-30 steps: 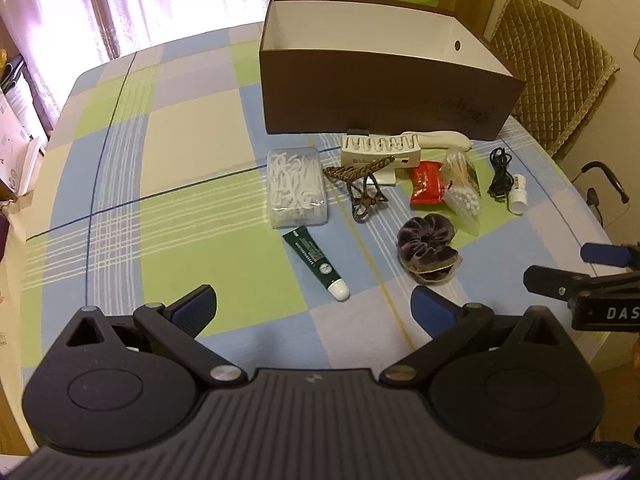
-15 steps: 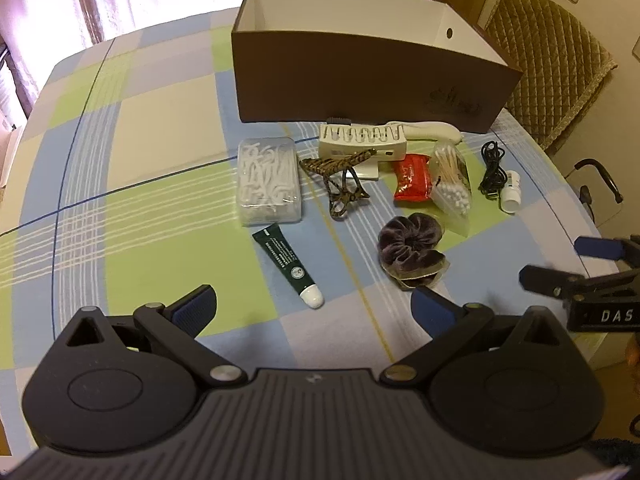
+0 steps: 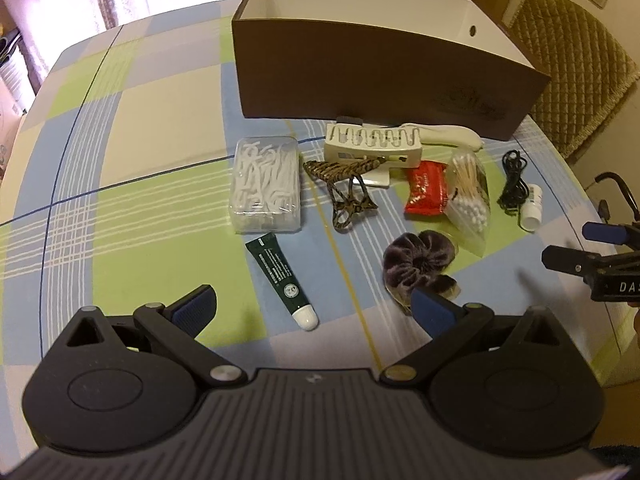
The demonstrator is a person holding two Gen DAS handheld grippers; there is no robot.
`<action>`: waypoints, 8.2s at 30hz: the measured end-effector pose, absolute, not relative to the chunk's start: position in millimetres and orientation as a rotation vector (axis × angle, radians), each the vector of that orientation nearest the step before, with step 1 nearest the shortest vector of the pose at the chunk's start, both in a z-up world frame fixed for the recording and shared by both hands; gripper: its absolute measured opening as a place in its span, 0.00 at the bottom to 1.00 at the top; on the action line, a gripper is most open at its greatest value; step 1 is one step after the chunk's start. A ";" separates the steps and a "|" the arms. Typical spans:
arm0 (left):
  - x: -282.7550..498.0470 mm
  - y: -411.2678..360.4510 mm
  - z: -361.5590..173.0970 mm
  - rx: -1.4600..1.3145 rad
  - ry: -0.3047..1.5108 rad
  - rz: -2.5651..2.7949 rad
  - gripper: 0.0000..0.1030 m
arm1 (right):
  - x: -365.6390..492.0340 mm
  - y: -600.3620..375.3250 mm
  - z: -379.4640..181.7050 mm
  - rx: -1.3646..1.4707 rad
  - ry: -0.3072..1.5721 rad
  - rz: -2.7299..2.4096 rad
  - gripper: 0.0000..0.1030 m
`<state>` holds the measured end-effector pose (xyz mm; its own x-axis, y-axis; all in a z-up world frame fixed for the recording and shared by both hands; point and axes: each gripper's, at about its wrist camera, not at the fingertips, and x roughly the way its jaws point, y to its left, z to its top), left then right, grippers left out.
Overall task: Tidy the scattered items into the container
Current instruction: 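Grasp the white pill bottle with the right tool while the left tool grasps the green tube, then lift the pill bottle and green tube with both tools over the brown box, then open both tools to drop the bottle and tube into the box, then move both tools back from the box toward the remaining items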
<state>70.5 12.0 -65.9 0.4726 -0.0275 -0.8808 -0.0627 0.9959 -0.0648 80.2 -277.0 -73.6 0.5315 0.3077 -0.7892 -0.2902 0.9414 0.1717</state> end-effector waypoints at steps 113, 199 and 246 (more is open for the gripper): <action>106.5 -4.0 4.1 0.052 0.834 -0.285 0.12 | 130.7 -274.0 -2.0 -0.148 0.693 0.707 0.48; 342.3 -38.8 -22.8 0.140 1.190 -0.267 0.64 | 323.1 -215.9 0.4 -0.184 1.124 0.506 0.95; 85.1 -21.0 -50.9 0.049 1.021 -0.295 0.64 | 103.6 -262.1 -40.4 -0.062 0.962 0.454 0.95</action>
<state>85.1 -21.0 -50.9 0.4863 -0.2201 -0.8456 0.2654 0.9592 -0.0970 103.6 -262.1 -40.4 0.4856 0.3457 -0.8029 -0.4003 0.9045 0.1474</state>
